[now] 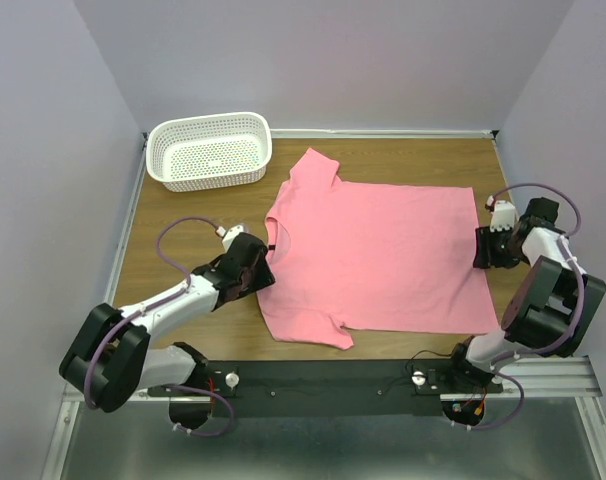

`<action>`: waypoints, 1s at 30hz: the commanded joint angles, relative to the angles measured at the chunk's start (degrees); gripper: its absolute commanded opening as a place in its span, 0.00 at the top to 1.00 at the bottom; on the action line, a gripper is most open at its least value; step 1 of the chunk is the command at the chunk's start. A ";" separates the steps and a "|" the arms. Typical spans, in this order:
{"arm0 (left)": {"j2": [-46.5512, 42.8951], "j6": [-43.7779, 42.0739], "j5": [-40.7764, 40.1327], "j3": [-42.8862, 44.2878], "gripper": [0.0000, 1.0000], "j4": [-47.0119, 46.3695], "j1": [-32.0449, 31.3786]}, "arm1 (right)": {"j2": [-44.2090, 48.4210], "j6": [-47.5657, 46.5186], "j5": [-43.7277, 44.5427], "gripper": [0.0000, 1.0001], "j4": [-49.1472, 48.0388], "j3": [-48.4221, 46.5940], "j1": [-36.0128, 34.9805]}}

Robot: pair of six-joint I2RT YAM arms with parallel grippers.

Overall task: Fold and stack the t-shirts
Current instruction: Flatten the tshirt out

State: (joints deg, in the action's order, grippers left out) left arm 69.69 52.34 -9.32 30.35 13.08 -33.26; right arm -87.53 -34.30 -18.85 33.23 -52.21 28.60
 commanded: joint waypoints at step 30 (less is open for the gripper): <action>-6.18 -28.33 11.84 13.30 0.35 -19.84 2.93 | -1.59 -20.88 9.01 0.85 -0.10 8.70 20.09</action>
State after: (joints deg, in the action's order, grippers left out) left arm 58.08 32.16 -1.52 36.97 -0.38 -31.75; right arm -86.13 -48.90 -15.20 29.26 -44.86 45.87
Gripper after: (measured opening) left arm 0.646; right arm 0.012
